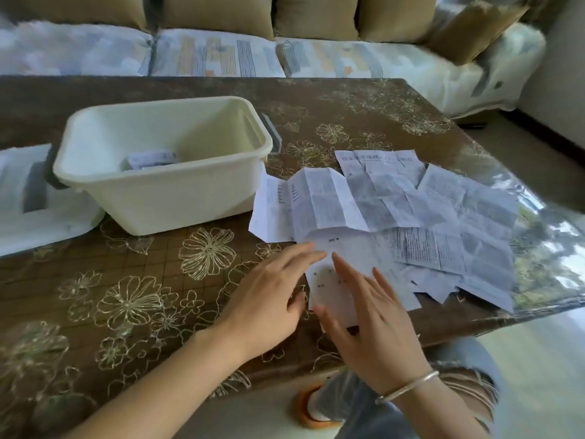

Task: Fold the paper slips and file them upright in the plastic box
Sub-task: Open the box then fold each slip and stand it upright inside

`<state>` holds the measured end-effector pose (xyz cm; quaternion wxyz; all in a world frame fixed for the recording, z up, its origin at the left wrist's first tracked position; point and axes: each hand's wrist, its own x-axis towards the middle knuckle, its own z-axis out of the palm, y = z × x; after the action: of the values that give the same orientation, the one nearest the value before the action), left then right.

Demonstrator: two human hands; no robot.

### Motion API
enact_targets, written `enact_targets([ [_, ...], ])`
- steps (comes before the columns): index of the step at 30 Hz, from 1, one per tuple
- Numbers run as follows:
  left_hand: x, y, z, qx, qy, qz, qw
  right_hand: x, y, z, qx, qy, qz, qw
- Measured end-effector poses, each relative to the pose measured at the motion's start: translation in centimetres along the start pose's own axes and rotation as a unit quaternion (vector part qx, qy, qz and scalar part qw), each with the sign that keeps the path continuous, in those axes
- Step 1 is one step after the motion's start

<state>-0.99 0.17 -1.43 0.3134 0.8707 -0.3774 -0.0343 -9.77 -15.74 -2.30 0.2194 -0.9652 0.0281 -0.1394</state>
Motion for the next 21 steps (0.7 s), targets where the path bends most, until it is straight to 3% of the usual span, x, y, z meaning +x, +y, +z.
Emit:
enact_targets([
  [6, -2.5, -1.5, -1.3, 0.045, -0.002, 0.031, 0.999, -0.5, -1.2, 1.6, 0.049, -0.057, -0.083, 0.994],
  [16, -7.3, -4.7, -4.4, 0.102, 0.003, 0.039, 0.994, 0.1, -2.5, 1.2, 0.059, -0.03, -0.114, 0.991],
  [21, -9.8, -6.4, -5.9, 0.034, 0.069, -0.02, 0.997, 0.9, -2.9, 1.8, 0.027, -0.122, -0.156, 0.98],
])
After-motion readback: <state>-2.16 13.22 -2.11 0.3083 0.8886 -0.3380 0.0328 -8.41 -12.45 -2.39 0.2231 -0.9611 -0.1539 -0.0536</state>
